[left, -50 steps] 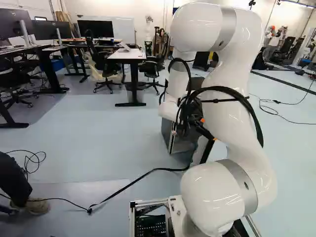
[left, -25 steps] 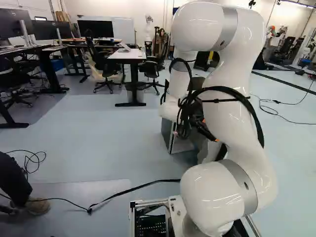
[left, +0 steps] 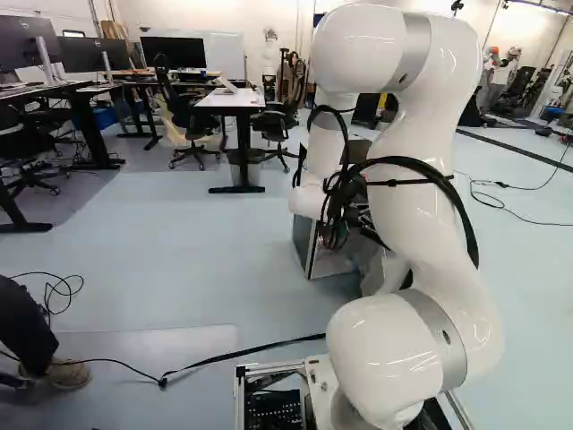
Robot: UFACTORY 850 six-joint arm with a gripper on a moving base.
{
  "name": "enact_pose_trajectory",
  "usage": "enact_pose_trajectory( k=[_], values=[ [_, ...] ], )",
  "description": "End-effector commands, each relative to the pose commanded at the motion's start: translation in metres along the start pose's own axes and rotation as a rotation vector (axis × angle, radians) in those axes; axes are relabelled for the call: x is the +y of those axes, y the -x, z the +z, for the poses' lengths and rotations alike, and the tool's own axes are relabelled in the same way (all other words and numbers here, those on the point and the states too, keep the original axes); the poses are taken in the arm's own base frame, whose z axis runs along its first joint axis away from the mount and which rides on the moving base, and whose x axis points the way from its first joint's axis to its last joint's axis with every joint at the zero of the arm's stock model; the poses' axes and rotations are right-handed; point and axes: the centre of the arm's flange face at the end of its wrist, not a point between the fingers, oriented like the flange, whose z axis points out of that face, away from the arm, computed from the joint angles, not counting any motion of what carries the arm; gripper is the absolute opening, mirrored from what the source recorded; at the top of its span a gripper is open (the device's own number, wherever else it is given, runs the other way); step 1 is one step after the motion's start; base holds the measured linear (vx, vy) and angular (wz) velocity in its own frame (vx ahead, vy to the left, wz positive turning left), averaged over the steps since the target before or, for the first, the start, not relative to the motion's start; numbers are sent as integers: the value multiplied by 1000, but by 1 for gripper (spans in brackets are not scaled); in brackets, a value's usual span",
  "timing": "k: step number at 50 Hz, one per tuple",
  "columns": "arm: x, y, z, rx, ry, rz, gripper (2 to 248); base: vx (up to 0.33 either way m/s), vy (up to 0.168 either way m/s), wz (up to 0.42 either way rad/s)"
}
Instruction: Open the fridge door
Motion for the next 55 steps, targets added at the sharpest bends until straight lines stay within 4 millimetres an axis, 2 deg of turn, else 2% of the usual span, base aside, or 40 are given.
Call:
enact_pose_trajectory(
  k=[18, 55],
  values=[
    [-17, -11, 21, 11, 56, 46, 247, 0, 0, 0],
    [-60, -41, 98, 4, 200, 175, 247, 0, 0, 0]
  ],
)
